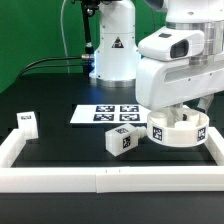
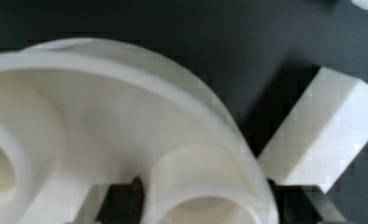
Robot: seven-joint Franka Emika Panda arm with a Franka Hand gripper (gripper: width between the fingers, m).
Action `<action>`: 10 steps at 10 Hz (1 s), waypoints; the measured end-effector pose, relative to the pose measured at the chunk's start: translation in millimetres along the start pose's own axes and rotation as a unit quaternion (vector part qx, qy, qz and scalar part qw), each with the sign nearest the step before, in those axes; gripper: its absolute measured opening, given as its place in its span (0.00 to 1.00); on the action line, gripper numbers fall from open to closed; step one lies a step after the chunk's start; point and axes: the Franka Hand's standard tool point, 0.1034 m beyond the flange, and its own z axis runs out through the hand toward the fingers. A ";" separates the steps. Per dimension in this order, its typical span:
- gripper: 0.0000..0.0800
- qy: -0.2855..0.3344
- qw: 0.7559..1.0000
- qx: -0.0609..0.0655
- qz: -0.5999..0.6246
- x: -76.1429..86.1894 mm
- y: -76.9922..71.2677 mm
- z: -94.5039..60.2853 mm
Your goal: Assemble stool
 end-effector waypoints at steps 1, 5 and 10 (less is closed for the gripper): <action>0.40 -0.001 1.000 0.000 0.000 -0.3 -0.1 0.6; 0.40 0.003 0.999 -0.003 -0.050 3.7 3.2 32.7; 0.40 0.000 0.998 -0.001 -0.067 11.4 1.1 48.1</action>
Offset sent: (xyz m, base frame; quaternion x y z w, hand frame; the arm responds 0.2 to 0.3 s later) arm 0.0291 0.0023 -0.0360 -0.0202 0.0394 -0.1312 0.9904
